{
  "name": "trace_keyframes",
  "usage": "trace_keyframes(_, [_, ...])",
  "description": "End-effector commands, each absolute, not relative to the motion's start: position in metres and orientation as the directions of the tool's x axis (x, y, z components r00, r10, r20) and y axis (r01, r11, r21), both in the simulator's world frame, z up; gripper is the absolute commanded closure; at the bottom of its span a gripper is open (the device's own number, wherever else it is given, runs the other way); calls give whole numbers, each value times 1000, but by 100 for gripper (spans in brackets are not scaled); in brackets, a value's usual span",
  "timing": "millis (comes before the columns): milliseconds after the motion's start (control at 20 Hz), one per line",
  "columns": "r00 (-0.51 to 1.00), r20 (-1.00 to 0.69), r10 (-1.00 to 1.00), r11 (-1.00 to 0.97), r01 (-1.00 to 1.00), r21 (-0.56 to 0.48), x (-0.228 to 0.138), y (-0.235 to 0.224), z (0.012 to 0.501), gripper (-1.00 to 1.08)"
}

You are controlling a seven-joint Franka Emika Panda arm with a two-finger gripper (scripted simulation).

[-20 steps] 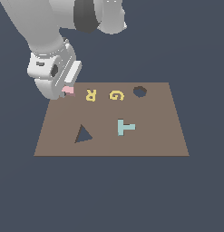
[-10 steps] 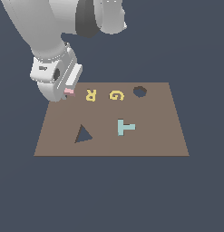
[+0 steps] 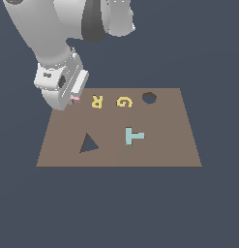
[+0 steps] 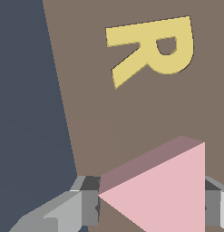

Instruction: Insert a designated object into the corresponding slot on a board.

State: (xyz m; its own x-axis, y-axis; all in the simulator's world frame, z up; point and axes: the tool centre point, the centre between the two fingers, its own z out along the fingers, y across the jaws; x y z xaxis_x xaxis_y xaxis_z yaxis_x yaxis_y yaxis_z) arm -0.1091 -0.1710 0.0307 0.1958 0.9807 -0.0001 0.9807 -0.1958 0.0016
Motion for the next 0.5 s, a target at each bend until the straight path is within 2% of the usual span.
trace_keyframes(0, [197, 0, 980, -197, 980, 0, -110, -172, 30, 108])
trace_keyframes(450, [198, 0, 980, -198, 980, 0, -110, -172, 34, 108])
